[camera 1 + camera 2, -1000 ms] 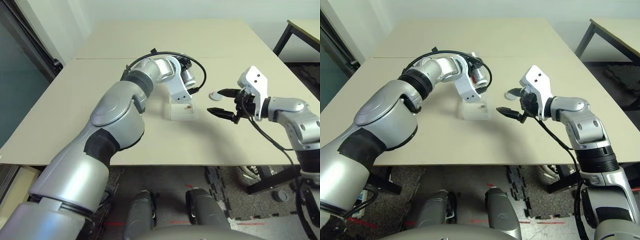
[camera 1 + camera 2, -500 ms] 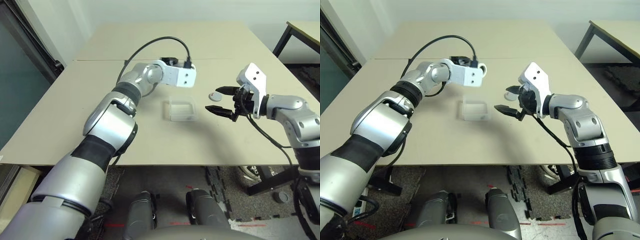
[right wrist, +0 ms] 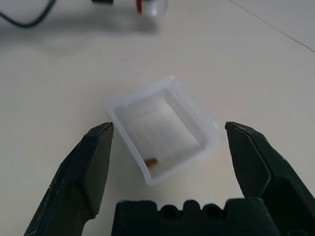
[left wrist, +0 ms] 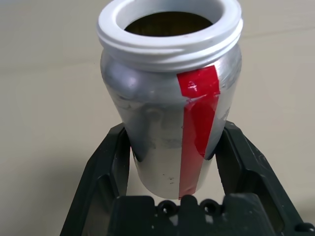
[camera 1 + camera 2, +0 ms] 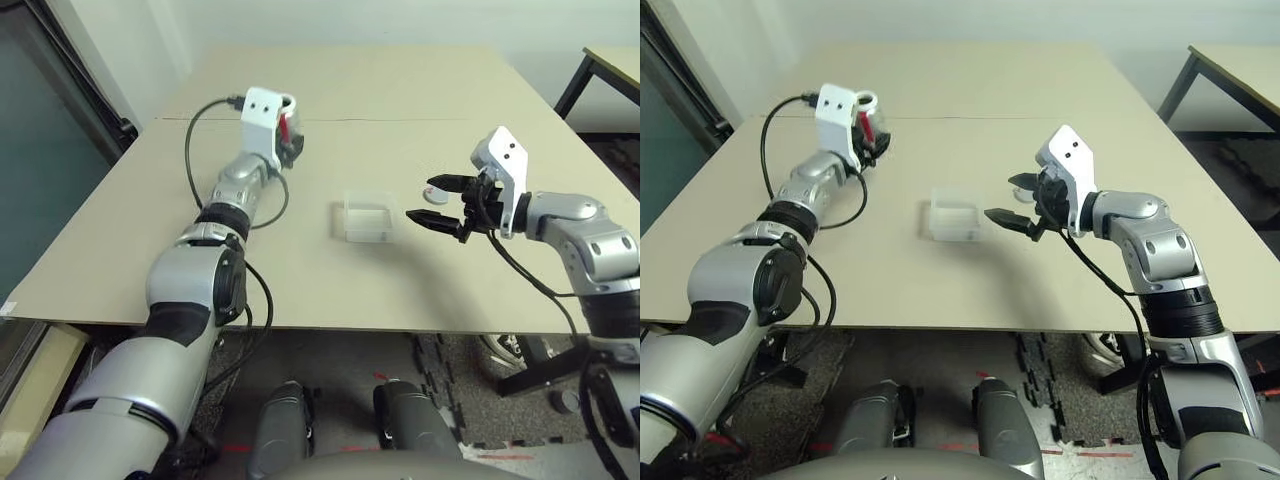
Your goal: Pour the medicine from the bottle into the box.
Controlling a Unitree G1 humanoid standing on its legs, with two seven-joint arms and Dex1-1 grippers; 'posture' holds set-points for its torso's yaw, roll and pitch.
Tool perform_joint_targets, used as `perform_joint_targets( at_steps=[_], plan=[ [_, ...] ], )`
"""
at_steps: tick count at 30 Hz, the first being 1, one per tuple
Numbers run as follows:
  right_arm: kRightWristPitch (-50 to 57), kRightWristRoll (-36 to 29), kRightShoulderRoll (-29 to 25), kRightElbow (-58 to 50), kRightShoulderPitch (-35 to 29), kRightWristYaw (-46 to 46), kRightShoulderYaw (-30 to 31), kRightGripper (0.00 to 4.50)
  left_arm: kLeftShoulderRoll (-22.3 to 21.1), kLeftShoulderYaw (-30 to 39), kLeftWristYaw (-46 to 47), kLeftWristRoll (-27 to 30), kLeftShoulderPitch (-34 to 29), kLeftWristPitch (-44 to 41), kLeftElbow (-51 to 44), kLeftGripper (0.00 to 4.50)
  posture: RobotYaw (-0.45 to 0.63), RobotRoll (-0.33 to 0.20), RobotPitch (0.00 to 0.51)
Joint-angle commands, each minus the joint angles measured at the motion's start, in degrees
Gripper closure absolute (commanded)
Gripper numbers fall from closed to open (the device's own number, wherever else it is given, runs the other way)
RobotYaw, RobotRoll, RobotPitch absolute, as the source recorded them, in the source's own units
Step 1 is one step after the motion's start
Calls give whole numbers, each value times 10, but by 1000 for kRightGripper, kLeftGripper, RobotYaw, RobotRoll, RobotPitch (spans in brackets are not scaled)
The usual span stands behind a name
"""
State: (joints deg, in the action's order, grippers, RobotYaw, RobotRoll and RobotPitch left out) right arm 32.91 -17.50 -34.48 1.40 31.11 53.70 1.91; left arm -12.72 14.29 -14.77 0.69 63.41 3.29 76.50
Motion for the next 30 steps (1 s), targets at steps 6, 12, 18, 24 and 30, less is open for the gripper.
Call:
perform_joint_targets(
  at_steps=[6, 12, 18, 24, 30],
  plan=[
    [26, -14, 12, -34, -11, -10, 7, 0, -3, -14, 2, -6, -44, -9, -7, 1751, -74, 0, 76],
    [28, -18, 21, -43, -22, -20, 4, 0, -6, -37, -8, -20, -59, -11, -6, 1751, -84, 0, 77],
    [25, -20, 21, -41, -26, -25, 3, 0, -8, -46, -12, -20, -62, -12, -7, 1751, -86, 0, 76],
    [24, -21, 22, -40, -25, -28, 3, 0, -9, -45, -16, -16, -64, -11, -7, 1751, -84, 0, 73],
    [24, -21, 15, -38, -23, -23, 3, 0, -9, -41, -26, -11, -68, -4, -11, 17, -77, 0, 72]
  ],
)
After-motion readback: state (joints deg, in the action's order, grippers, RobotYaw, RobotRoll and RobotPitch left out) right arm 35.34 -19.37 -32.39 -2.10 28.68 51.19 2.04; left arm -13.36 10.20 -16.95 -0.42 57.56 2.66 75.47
